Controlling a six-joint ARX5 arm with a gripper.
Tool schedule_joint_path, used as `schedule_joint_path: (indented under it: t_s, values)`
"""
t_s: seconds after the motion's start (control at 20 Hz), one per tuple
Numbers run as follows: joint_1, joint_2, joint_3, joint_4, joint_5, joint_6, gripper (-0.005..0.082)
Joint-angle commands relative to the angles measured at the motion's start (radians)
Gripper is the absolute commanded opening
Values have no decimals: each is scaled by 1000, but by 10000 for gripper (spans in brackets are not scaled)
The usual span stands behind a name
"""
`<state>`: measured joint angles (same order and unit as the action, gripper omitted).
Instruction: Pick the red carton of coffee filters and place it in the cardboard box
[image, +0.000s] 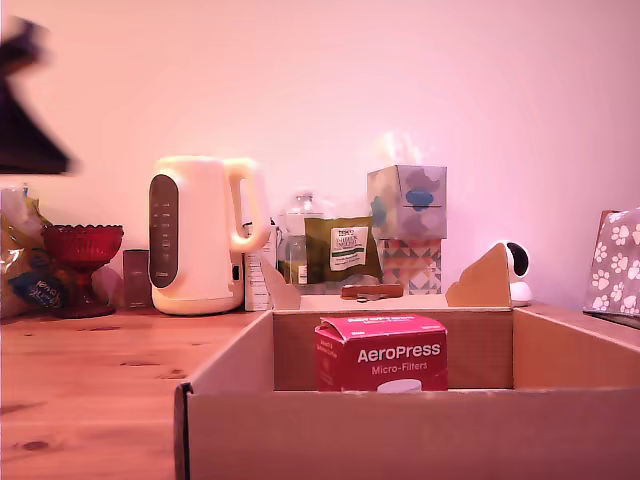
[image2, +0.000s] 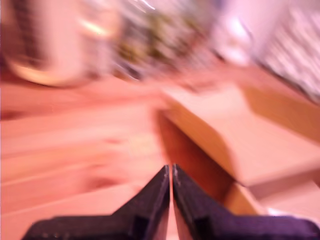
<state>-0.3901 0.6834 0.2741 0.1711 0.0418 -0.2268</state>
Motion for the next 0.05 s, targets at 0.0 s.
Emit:
schedule_joint_path:
  t_s: [0.0]
  values:
    - [19, -68, -54, -44, -9, -11, -24]
